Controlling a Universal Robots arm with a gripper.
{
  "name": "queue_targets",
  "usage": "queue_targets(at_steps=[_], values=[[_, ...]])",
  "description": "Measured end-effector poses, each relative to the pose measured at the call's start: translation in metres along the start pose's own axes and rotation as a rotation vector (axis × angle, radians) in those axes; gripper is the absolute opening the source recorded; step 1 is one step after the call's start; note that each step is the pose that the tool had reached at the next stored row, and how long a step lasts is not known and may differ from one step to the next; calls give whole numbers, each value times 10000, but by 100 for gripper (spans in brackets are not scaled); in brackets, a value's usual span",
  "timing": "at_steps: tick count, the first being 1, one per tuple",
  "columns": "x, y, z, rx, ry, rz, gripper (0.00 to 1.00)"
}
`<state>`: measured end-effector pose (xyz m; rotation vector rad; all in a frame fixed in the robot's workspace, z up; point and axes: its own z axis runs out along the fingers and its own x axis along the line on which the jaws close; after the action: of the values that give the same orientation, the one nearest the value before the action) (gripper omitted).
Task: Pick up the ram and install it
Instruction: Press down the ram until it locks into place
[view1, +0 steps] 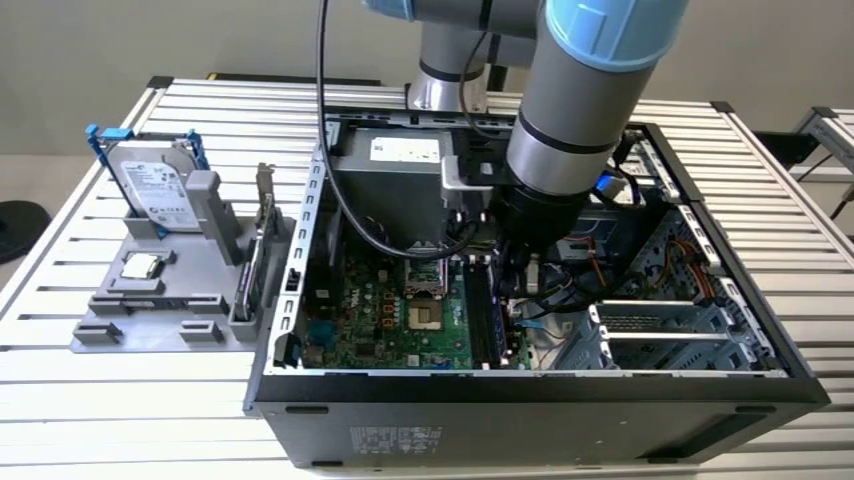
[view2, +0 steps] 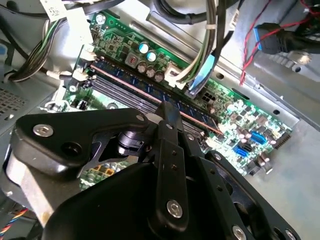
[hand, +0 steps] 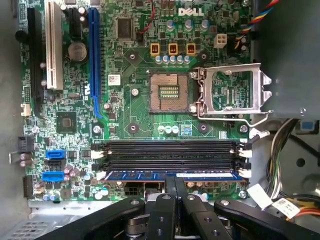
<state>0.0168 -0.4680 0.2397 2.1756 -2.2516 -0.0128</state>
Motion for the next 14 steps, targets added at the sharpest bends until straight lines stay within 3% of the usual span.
queue_targets(at_steps=[9,14], values=[[-23,1,159,-2,8,-3,0],[-28,1,187,-1,5,-2,0]])
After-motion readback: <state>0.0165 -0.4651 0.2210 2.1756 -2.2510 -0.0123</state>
